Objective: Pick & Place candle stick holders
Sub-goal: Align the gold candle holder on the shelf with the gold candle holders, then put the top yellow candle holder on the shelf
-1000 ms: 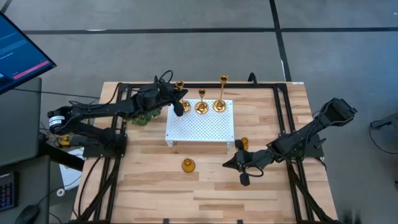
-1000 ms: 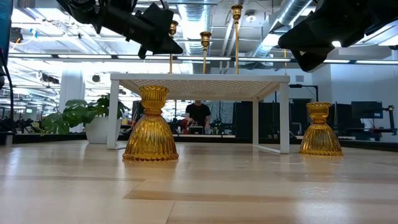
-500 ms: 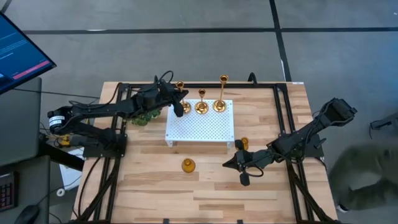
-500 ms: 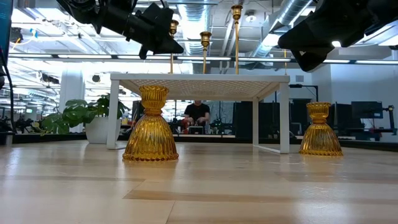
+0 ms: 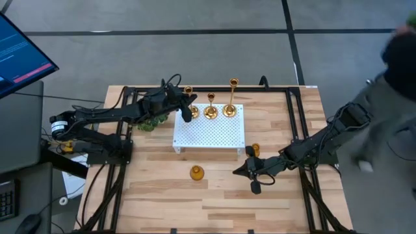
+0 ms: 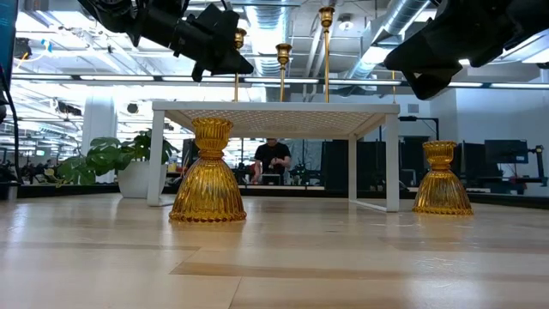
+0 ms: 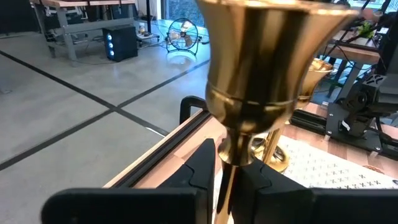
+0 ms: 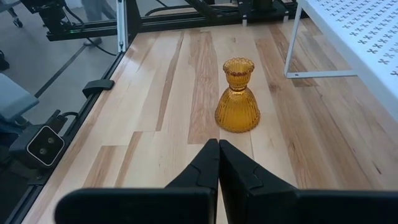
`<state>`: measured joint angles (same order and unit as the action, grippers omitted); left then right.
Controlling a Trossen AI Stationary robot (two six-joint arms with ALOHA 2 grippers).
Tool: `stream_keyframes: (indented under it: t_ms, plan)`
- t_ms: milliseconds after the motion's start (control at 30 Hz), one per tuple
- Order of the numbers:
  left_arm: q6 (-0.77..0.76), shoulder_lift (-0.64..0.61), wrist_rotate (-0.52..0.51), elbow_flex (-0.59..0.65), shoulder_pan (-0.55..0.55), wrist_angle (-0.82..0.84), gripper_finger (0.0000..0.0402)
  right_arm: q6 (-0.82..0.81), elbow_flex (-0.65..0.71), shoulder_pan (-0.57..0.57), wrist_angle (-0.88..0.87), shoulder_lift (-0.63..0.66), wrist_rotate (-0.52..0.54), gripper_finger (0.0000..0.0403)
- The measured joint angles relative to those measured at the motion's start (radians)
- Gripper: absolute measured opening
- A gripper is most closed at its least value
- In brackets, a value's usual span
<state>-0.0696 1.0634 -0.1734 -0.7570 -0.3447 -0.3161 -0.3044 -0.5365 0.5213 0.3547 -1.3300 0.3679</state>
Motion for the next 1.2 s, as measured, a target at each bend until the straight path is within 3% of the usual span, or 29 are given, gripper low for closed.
stream_keyframes:
  t_ms: [433,867,1200]
  plan:
    - [-0.014,0.0,0.069,0.0,0.0,0.001,0.0034,0.0,0.0,0.0,-0.007,0.0,-0.001,0.0]
    - [0.012,-0.005,0.065,0.001,0.0,0.003,0.0122,0.0,0.0,0.0,-0.012,0.0,-0.002,0.0]
    - [0.013,-0.093,0.074,0.001,0.004,0.148,0.0141,-0.003,0.0,0.016,-0.018,0.0,-0.003,0.0]
